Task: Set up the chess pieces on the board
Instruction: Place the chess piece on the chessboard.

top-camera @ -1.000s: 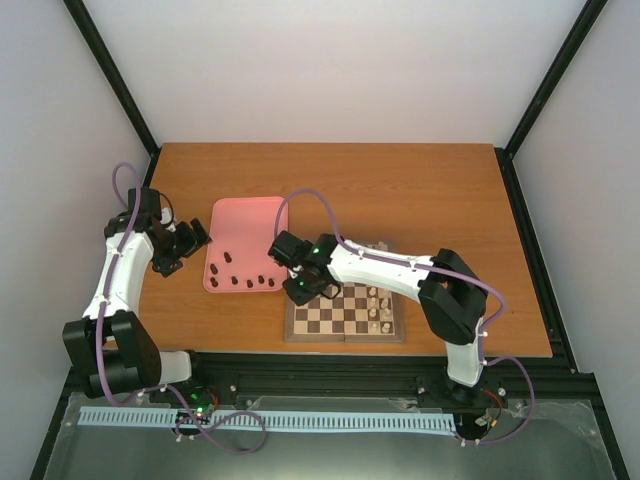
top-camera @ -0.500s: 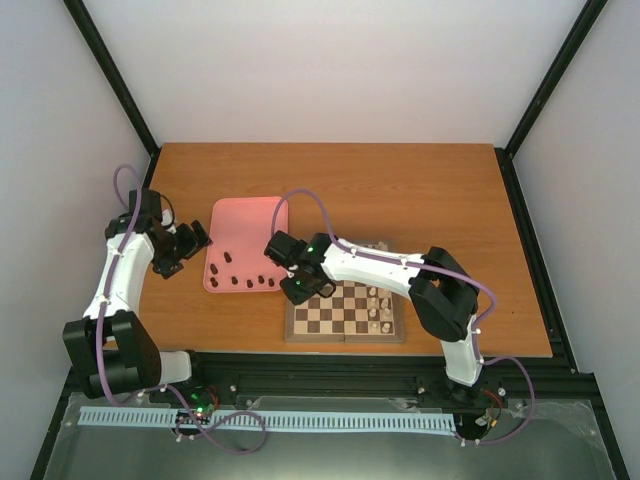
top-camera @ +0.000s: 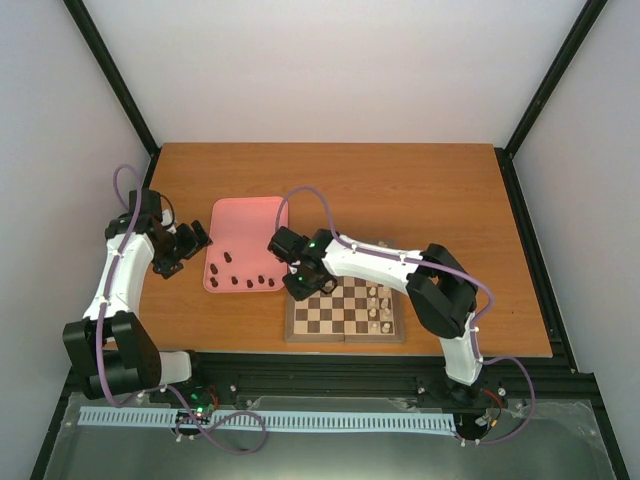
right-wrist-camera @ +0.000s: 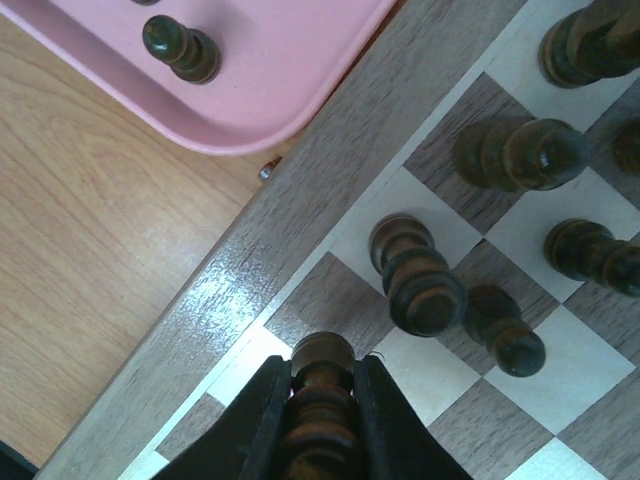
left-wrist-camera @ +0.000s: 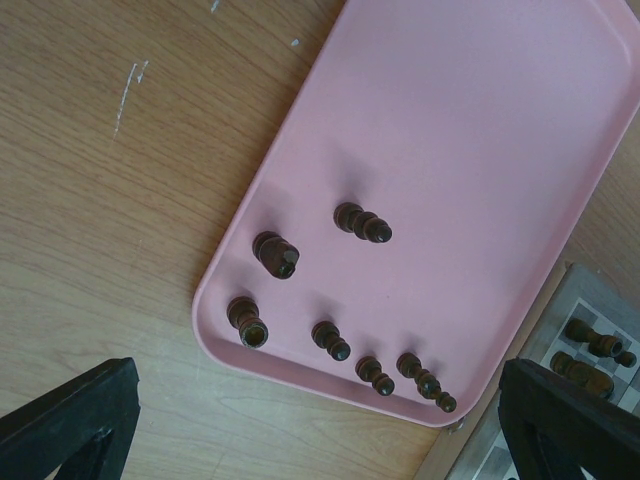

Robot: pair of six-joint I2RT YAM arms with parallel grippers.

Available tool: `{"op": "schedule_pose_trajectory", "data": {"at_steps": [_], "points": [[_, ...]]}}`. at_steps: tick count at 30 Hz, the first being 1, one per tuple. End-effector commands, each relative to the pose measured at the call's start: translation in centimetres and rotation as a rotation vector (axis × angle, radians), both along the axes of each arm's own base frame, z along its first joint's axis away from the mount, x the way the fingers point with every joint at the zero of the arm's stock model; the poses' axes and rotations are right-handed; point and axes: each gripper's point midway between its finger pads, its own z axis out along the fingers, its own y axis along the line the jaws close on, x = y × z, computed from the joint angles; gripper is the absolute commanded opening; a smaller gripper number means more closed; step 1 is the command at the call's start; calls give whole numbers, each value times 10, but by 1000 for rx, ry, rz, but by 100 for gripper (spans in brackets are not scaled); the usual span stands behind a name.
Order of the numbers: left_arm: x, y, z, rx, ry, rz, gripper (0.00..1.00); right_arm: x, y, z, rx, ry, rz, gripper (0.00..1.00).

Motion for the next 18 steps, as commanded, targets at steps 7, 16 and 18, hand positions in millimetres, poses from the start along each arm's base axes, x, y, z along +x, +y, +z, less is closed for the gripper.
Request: {"op": "schedule_pose_trajectory", "data": {"at_steps": [7,16,18], "points": [[7,1,5,14,-27,-14,100,10,7,-1,30,1,1,5],[7,1,3,16,-23,-13,100,3,5,-5,30,30,12,5],[7,1,2,14,-21,-13,100,3,5,-7,27,32,14,5]]}}
